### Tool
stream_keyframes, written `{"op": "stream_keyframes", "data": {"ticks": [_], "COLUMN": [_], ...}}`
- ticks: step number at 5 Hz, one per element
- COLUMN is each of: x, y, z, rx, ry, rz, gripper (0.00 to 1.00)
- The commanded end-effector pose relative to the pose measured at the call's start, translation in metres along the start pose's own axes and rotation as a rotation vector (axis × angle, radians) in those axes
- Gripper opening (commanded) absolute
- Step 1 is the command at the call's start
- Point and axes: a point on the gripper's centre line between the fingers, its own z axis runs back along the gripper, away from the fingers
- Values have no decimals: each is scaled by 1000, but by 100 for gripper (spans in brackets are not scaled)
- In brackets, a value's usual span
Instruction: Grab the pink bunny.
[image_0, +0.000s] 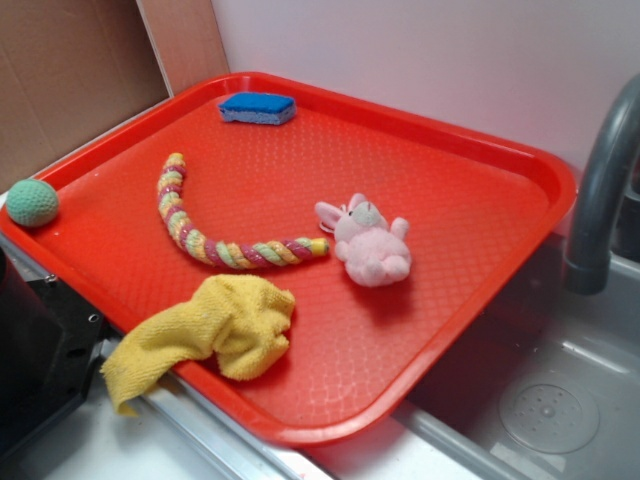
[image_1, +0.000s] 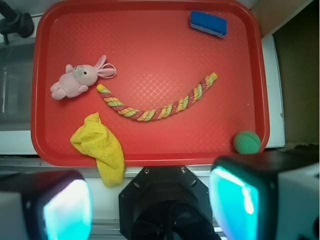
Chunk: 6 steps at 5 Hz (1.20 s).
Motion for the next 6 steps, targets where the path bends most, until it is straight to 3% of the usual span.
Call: {"op": "stream_keyframes", "data": {"ticks": [1, 2, 3, 4, 5, 6], "x": [0, 37, 76, 102, 112, 117], "y": [0, -44, -71, -78, -83, -82], "z": [0, -51, -79, -100, -127, -170], "rx": [0, 29, 26, -17, -94, -65], "ry": [0, 112, 18, -53, -54, 0], "rz": [0, 169, 335, 480, 466, 460], "gripper": [100, 100, 100, 100, 100, 100]}}
